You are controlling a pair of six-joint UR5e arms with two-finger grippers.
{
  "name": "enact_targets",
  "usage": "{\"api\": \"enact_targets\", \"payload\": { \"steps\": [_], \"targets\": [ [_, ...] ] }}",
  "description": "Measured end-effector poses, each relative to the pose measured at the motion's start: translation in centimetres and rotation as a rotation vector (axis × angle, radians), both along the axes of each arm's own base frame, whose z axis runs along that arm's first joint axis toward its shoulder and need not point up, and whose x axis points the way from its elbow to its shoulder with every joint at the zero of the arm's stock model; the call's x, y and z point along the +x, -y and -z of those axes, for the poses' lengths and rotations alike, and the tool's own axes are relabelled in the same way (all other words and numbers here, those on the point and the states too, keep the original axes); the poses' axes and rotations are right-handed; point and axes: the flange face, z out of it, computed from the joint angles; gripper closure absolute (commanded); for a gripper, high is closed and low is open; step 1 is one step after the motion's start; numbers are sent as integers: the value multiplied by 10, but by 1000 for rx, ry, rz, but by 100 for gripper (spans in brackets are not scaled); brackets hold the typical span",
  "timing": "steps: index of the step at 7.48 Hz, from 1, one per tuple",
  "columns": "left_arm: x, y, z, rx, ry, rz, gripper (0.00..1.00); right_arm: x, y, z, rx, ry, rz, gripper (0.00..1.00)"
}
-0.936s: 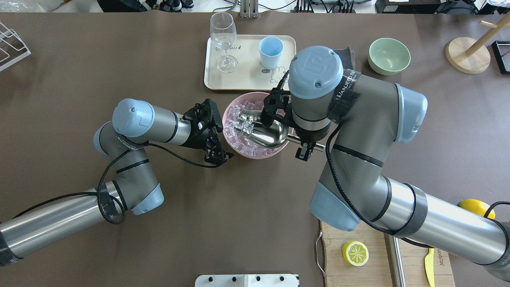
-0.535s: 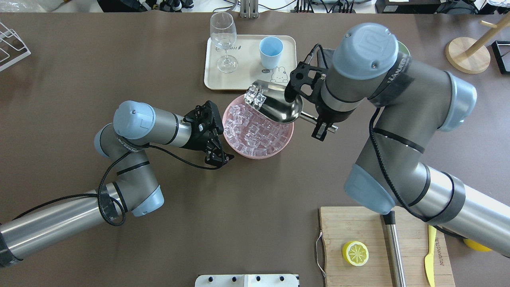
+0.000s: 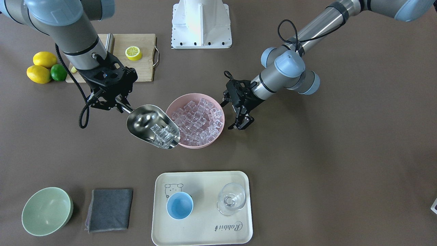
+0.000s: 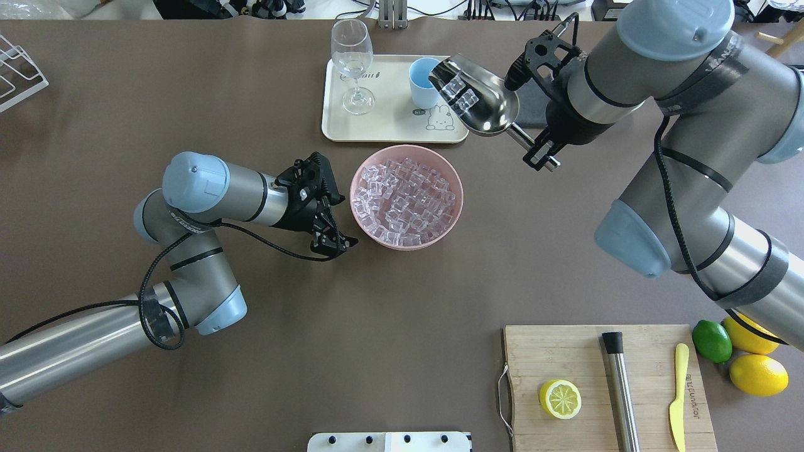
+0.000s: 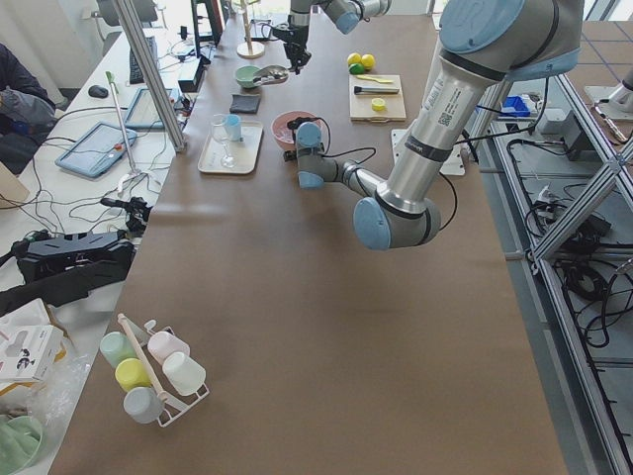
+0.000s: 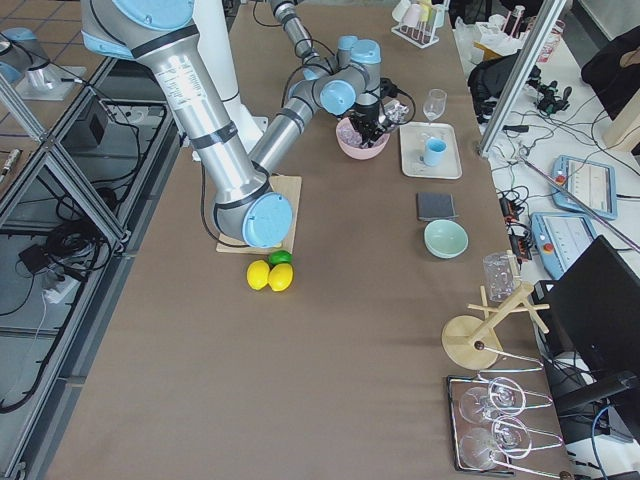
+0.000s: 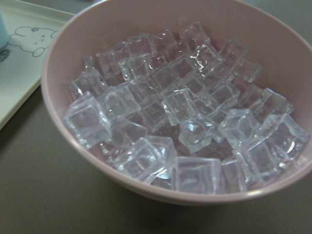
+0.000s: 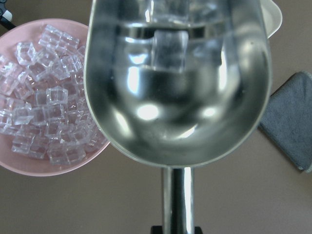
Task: Put ice in cup with scoop
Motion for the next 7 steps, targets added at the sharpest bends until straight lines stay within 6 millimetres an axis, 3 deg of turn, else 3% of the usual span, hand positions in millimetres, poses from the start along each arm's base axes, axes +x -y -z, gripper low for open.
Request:
{"api": "enact_targets", "payload": {
  "steps": [2, 4, 5, 7],
  "targets": [
    [-44, 21, -15, -44, 36, -4, 2, 24, 16, 4, -9, 58, -62, 100],
    [-95, 29, -15, -148, 140, 17, 2, 43, 34, 1, -61, 74, -93, 100],
    [-117, 39, -19, -199, 187, 48, 2, 42, 47, -1, -123, 53, -93, 100],
    [-153, 66, -34, -300, 273, 115, 2, 21, 82, 19, -297, -8, -67, 100]
  ]
}}
